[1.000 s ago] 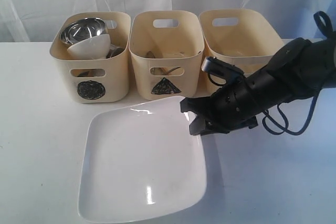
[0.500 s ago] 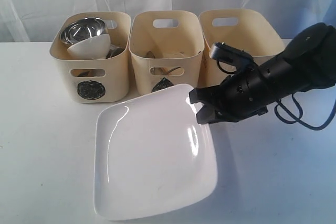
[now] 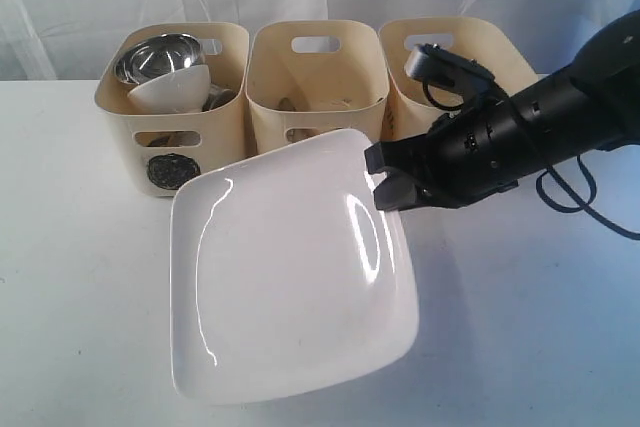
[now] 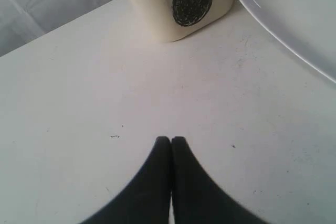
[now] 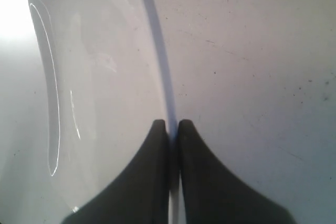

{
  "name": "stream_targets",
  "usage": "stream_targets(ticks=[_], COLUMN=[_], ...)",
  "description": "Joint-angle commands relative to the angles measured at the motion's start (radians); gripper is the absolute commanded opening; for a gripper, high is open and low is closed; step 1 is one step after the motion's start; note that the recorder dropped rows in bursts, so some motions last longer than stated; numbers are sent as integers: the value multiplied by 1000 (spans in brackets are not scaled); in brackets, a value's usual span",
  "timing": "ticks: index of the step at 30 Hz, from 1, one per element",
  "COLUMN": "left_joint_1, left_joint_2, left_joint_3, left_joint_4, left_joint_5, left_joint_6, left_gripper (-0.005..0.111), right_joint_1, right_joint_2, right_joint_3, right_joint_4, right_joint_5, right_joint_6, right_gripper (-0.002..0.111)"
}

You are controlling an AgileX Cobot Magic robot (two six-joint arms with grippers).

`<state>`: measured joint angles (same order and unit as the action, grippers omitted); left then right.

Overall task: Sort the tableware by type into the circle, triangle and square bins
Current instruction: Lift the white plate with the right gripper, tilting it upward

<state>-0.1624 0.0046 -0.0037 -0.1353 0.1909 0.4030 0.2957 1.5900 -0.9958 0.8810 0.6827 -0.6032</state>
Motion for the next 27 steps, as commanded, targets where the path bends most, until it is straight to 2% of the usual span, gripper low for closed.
stream_targets(ticks=[1, 13, 27], left_joint_1=[-5, -5, -14], left_joint_2=[-5, -5, -5], left_joint_3=[4, 4, 4], left_joint_4=[-14, -14, -12], left_joint_5=[-4, -4, -4], left_joint_6=[-2, -2, -2], left_gripper=[0, 0, 0], right_joint_1=[-7, -30, -201], right_joint_2=[-41, -63, -63], right_joint_3=[-37, -137, -272], right_joint_4=[38, 41, 55], right_joint_5=[14, 32, 58], right_joint_6=[-3, 4, 17], right_gripper=[0, 0, 0])
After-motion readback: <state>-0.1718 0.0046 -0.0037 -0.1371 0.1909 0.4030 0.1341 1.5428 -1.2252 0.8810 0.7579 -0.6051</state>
